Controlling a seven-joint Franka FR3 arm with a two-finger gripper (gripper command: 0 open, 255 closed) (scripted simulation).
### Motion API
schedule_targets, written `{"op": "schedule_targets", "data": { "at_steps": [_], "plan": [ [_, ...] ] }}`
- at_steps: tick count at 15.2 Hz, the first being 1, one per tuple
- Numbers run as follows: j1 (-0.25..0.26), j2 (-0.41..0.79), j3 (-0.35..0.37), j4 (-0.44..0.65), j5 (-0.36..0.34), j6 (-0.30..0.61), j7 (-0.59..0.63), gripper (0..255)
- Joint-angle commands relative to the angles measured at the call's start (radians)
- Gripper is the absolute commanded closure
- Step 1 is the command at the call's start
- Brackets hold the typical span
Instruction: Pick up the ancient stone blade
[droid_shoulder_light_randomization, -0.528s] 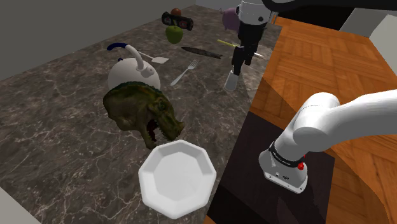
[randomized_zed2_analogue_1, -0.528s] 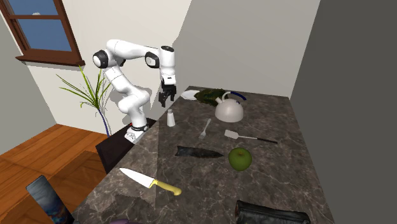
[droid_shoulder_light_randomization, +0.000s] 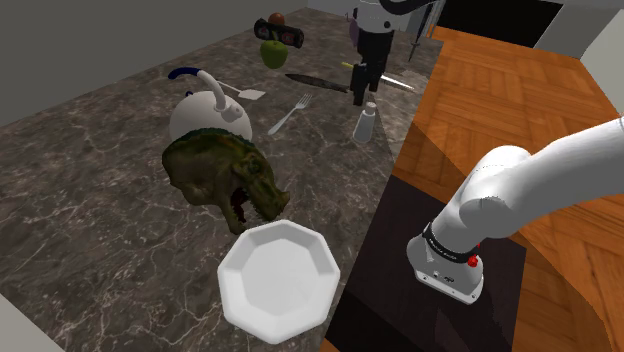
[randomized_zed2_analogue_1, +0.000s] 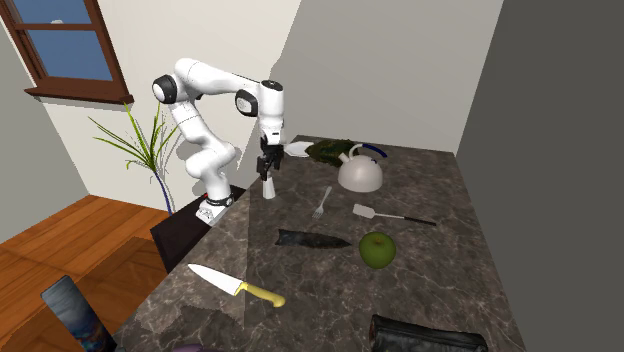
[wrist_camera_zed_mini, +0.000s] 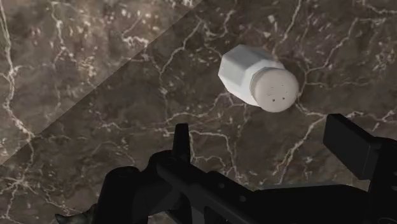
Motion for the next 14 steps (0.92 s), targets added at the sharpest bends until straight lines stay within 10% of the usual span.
{"op": "schedule_targets", "data": {
  "at_steps": [1,14],
  "plan": [
    [-0.004,0.074,-0.022,0.048,-0.013,0.026,-0.041,0],
    [-0.033,0.578,-0.115,0.488,-0.006,0.088,-0.293,0]
  ]
}}
